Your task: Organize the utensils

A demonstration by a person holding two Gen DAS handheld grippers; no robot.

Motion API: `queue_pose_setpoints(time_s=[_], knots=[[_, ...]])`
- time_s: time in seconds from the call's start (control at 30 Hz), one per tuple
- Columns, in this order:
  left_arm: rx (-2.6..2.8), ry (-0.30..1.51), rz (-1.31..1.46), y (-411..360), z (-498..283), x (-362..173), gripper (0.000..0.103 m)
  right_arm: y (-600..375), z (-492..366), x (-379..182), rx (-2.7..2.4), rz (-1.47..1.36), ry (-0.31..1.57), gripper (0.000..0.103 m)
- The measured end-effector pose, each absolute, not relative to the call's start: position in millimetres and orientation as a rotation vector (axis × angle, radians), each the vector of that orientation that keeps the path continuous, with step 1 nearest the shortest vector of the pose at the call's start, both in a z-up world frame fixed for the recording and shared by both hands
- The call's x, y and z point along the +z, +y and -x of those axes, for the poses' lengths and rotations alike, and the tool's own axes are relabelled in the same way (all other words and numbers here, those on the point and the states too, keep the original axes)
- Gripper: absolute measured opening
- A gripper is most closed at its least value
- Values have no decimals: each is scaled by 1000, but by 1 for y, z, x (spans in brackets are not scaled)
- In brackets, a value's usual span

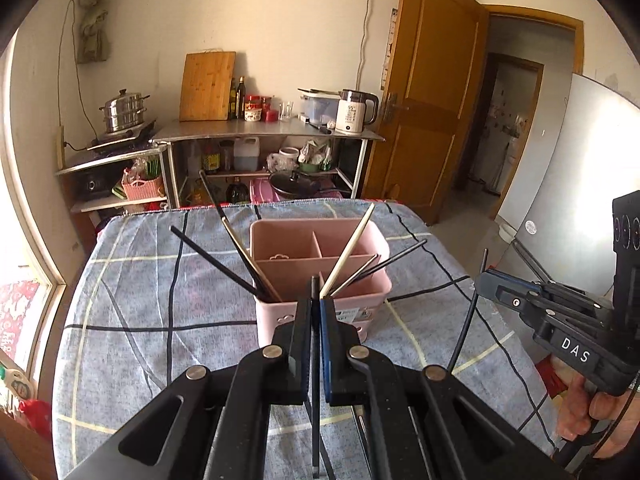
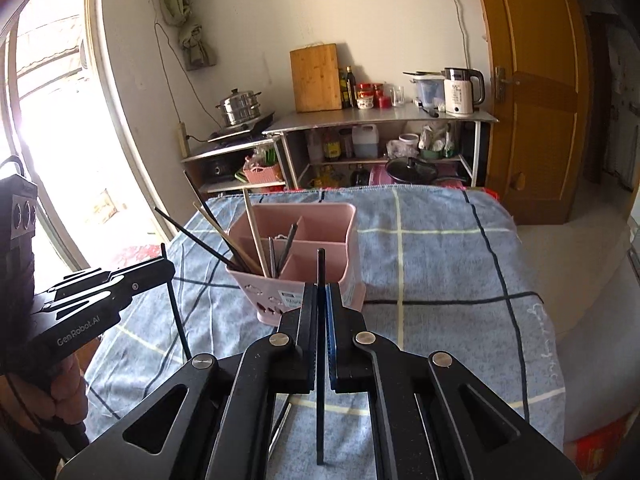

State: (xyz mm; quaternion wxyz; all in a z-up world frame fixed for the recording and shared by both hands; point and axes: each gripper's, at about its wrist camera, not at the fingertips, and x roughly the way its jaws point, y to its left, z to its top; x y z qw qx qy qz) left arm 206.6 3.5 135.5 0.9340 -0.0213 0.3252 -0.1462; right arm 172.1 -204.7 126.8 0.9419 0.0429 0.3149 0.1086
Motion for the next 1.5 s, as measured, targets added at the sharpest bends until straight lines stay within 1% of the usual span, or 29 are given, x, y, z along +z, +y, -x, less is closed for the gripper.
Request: queue_pose_setpoints(time_s=[0.23,0.63,0.7,0.73,0.87,1.17,1.33,1.4,1.47,1.5], knots=[[-314,630,57,4,-192,146,4,-205,-159,133,229,-88,611,4],[-321,614,79,9,-135,149,4,-209,-121,135,227,-73,614,4],[-320,612,82,9,-127,148,5,-209,-116,132,228,-74,622,3],[-317,612,83,9,-124,148,5,-209,-115,129,228,-75,634,0],[-305,612,80,9,-112,143,5,-211,-108,121,228,-90,645,0],[-288,596,85,12,-103,141,4,-219,-103,122,223,-109,631,0],[-302,596,81,10,-107,142,4,-239,-109,105,191,-182,670,0],[-303,594,75,7,-108,142,4,-263,-114,89,146,-267,716,3],[-308,593,78,5,-110,142,4,-287,-114,71,100,-361,754,12],[-312,592,79,4,-110,142,4,-301,-115,59,70,-415,787,14]])
